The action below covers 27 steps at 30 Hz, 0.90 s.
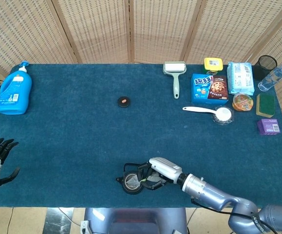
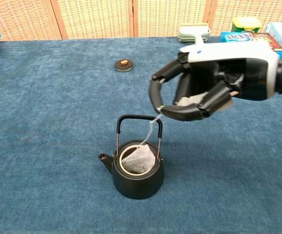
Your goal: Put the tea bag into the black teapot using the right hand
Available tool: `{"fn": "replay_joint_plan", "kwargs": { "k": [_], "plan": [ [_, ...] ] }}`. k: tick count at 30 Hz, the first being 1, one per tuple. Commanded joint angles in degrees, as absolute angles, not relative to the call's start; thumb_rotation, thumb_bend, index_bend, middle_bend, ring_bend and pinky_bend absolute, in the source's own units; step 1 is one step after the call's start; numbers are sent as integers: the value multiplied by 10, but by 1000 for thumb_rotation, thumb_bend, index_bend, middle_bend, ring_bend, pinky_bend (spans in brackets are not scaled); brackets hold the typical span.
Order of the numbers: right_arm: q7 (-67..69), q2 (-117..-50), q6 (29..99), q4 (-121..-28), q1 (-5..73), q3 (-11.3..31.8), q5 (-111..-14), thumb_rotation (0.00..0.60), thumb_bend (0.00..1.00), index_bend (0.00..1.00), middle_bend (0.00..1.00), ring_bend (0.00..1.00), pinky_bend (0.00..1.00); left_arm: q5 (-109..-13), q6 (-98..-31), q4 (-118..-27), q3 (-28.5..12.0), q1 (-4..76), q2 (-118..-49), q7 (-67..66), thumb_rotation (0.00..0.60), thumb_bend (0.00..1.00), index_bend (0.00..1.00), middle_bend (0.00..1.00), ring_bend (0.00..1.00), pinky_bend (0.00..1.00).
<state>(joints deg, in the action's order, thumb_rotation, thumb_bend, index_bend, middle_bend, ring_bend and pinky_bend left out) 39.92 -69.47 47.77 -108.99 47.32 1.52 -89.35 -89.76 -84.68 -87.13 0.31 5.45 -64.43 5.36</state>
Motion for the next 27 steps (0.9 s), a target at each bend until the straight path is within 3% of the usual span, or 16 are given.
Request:
{"fn": "replay_joint_plan", "kwargs": {
  "k": [1, 15, 27],
  "plan": [
    [401, -687, 478, -1086, 469, 7, -902, 600, 530, 617, 1000, 1000, 1000, -899, -846, -874, 3, 56, -644, 50, 600, 350, 141, 116, 0, 137],
    [471, -653, 499, -1036, 462, -41, -981, 600, 526, 605, 1000, 1000, 1000, -900, -840, -904, 1, 63, -640, 16, 600, 350, 141, 116, 0, 137],
    [489, -649, 533, -990, 466, -73, -1040, 600, 556, 416, 1000, 1000, 1000, -901, -842, -927, 0, 64, -634, -10, 600, 350, 141, 116, 0, 137]
  ]
}}
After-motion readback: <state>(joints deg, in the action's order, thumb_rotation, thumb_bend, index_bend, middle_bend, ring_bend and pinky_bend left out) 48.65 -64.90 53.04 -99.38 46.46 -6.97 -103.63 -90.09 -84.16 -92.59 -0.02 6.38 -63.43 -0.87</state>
